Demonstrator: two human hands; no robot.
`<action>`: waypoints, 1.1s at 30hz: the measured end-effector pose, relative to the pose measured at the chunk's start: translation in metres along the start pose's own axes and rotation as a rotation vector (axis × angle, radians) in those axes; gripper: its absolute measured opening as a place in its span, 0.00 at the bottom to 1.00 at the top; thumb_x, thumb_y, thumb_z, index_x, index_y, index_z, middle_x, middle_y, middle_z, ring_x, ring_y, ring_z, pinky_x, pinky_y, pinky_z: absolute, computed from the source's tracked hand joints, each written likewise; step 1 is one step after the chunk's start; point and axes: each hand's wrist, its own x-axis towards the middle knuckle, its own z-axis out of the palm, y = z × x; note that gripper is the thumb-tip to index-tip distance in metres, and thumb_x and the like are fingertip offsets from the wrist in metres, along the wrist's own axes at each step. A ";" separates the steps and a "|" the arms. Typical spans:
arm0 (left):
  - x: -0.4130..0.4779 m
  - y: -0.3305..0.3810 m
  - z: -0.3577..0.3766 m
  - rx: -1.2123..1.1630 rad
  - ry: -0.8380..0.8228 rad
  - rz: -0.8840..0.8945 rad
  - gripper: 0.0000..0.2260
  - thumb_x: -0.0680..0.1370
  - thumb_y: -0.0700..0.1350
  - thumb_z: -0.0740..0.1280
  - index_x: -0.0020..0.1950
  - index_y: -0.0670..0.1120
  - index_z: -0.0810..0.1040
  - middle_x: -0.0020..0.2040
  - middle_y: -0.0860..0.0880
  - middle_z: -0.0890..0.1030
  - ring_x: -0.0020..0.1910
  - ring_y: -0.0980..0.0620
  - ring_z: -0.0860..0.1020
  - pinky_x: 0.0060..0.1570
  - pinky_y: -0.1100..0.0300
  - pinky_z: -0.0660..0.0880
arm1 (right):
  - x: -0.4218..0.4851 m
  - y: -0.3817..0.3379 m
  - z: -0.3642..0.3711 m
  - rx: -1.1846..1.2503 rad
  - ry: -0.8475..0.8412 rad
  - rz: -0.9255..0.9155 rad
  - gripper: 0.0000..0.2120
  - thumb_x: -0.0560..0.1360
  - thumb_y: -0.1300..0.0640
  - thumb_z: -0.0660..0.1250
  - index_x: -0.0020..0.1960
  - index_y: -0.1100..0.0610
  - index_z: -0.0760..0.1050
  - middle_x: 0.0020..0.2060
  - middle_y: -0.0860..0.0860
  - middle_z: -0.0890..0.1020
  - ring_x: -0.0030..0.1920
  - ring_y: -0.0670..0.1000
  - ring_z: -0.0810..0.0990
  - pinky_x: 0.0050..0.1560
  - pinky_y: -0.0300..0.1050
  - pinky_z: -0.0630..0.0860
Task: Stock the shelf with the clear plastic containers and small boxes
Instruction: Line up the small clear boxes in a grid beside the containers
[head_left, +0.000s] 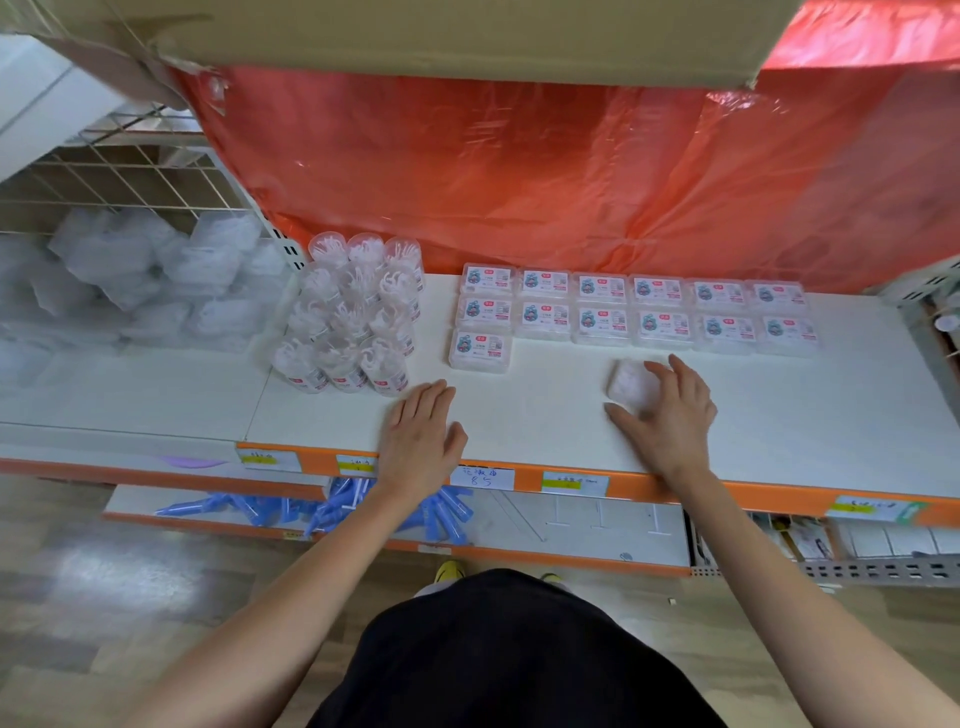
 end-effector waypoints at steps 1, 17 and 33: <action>0.001 0.000 0.000 -0.014 -0.006 0.001 0.29 0.77 0.55 0.47 0.74 0.43 0.68 0.74 0.46 0.69 0.73 0.47 0.65 0.73 0.52 0.58 | 0.000 0.001 -0.002 0.003 -0.005 0.027 0.35 0.70 0.44 0.75 0.72 0.55 0.68 0.75 0.57 0.63 0.74 0.59 0.59 0.71 0.58 0.56; 0.037 0.069 -0.034 -1.229 -0.236 -0.464 0.09 0.81 0.52 0.63 0.53 0.49 0.79 0.52 0.49 0.83 0.46 0.54 0.81 0.49 0.60 0.75 | 0.003 -0.069 -0.008 0.181 -0.304 -0.351 0.34 0.68 0.49 0.78 0.71 0.53 0.70 0.64 0.51 0.78 0.62 0.54 0.75 0.62 0.44 0.67; 0.041 0.062 -0.049 -1.490 -0.276 -0.457 0.07 0.77 0.40 0.69 0.54 0.49 0.78 0.50 0.49 0.82 0.50 0.52 0.80 0.50 0.59 0.76 | -0.013 -0.084 -0.003 1.111 -0.359 0.223 0.11 0.77 0.63 0.69 0.59 0.58 0.79 0.47 0.53 0.84 0.49 0.48 0.81 0.58 0.51 0.77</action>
